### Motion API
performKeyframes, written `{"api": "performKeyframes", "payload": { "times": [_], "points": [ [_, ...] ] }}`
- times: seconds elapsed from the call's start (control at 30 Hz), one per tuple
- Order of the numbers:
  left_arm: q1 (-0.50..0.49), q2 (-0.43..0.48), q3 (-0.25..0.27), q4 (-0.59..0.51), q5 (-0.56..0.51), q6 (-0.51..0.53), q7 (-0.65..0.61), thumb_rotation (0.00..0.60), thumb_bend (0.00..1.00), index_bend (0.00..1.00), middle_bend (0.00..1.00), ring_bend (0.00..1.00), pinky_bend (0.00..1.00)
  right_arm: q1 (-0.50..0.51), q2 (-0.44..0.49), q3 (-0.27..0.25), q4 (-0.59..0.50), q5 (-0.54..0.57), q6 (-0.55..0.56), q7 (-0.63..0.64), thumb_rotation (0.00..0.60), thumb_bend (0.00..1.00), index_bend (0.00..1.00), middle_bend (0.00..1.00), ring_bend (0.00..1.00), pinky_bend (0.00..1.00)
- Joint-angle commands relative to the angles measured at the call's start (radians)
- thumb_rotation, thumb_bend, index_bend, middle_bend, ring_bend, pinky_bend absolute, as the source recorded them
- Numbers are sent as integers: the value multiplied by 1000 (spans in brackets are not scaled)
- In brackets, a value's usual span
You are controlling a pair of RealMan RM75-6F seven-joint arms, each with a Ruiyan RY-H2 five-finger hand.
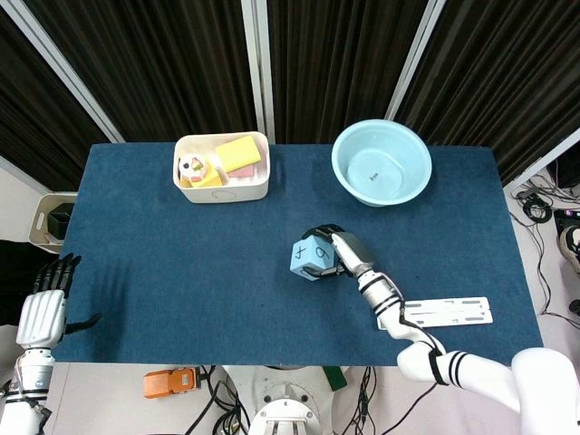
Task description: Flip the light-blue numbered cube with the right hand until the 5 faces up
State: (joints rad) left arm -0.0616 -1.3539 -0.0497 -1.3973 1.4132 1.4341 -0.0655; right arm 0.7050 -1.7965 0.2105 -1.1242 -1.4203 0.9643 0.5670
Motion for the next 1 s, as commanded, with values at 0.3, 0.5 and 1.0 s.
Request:
{"api": "performKeyframes", "payload": {
  "times": [0.3,0.5,1.0],
  "points": [
    [-7,10,-3,-24,-7,-12,24,600,11,12,0,0,0,15,-190,-97,456,-172,147,436,514,330,529,440,244,146],
    [-9,12,-3,-28,-9,-17,26,600,10,13,0,0,0,3,-193,-120,505,-176,173,469,512,295,436,437,191,95],
    [-9,11,-1,-20,-6,-15,16,600,10,13,0,0,0,-34,2,-190,289,-190,160,282,509,262,0,84,0,0]
  ]
}}
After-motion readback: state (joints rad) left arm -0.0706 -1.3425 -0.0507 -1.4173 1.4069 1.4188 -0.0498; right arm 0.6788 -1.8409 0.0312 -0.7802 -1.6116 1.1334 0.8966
